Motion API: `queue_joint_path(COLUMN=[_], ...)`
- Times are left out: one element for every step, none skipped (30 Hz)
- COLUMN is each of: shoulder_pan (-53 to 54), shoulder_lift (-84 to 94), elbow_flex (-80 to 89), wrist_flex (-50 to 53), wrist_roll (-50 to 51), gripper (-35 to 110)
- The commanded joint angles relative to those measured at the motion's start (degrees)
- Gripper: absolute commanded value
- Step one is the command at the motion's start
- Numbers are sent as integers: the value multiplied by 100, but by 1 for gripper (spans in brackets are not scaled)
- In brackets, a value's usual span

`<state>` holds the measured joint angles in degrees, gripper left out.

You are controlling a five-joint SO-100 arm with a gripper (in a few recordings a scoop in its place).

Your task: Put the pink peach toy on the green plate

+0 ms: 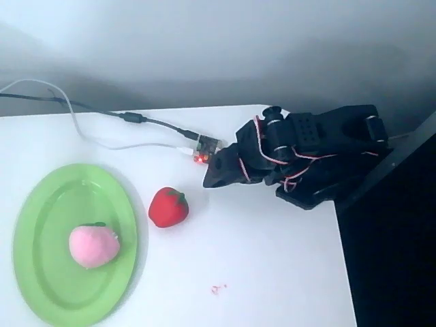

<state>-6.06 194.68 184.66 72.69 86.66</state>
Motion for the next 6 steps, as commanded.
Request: queue_joint_path(shoulder_pan=[-70,-70,-70,-70,-70,-70], shoulder_lift=[114,114,114,114,114,114], elbow_flex=[325,325,325,325,325,325], wrist_flex=[123,123,123,123,123,123], wrist_roll=[88,88,88,88,88,88], gripper=[0,0,0,0,0,0])
